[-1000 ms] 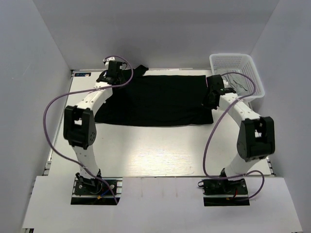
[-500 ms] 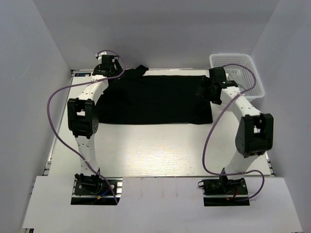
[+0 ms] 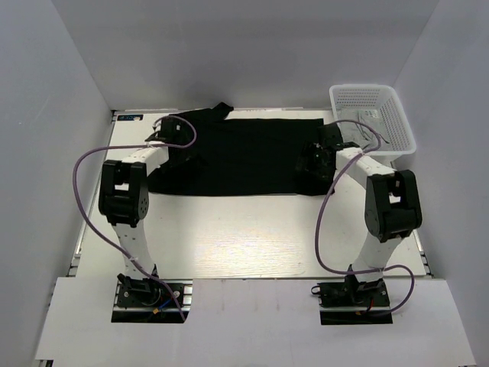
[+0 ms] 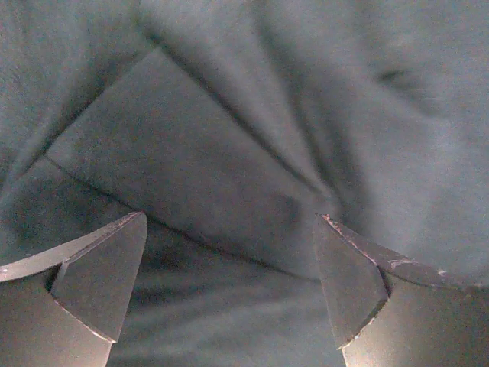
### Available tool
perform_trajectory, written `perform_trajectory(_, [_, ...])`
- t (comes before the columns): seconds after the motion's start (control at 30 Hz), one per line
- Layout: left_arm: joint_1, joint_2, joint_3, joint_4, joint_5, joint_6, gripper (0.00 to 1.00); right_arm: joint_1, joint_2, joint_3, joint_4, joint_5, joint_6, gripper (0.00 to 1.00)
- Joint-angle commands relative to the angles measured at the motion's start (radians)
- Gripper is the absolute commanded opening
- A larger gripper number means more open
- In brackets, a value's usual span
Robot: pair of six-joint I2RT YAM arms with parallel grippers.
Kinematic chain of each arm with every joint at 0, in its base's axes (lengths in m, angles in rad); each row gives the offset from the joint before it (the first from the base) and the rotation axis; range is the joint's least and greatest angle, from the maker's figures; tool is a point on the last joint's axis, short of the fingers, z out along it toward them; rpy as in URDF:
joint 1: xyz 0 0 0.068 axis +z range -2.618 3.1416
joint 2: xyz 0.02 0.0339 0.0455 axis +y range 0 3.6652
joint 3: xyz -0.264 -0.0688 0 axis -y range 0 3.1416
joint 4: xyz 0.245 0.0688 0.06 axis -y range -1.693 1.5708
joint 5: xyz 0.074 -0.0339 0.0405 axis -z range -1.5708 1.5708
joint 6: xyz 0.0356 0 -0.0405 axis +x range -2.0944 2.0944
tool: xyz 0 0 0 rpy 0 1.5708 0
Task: Fold and stack the t-shirts
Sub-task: Fold the flattened tshirt in 1/3 of the way
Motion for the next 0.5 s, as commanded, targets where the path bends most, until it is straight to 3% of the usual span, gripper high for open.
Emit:
perform_trajectory(0.0, [0.034,0.023,-0.009,-0.015,0.036,-0.041,1.0,-0.005,0.038,-0.012,0.054,0.044,-0.006,0.9])
perform_trajectory(0.2, [0.081,-0.006,-0.177,-0.043,-0.033,-0.11,1.0,-0.039,0.049,-0.081,-0.001,0.146,0.046,0.9])
perform_trajectory(0.47, [0.104,-0.204,-0.434,-0.078,-0.027,-0.193,1.0,-0.059,-0.178,-0.44,0.014,0.124,0.097,0.9])
